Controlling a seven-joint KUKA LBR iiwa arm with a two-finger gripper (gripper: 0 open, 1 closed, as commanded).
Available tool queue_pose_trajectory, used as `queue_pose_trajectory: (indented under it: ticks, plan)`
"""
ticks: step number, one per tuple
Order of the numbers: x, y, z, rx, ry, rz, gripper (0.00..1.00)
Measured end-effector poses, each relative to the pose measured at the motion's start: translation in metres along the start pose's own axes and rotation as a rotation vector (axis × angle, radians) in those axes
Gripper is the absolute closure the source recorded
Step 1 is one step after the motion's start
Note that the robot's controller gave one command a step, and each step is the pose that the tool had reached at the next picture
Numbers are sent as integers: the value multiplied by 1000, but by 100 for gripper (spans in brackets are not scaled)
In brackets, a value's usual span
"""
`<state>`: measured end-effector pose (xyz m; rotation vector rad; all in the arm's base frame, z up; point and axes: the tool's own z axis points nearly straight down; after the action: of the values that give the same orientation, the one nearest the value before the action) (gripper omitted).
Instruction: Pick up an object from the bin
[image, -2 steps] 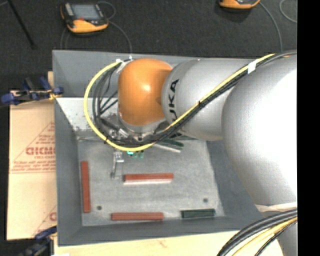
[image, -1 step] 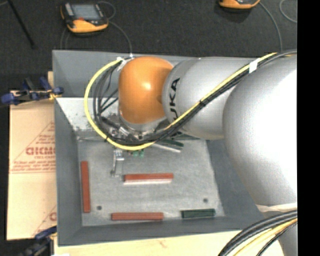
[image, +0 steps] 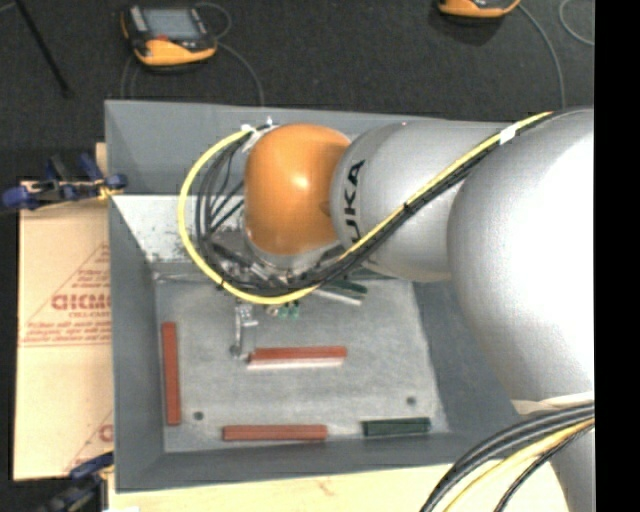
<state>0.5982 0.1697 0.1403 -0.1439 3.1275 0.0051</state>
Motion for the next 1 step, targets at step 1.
queue_pose_trajectory:
  ticks: [1]
  plan:
    - [-13, -28, 39, 2, 7, -273, 0]
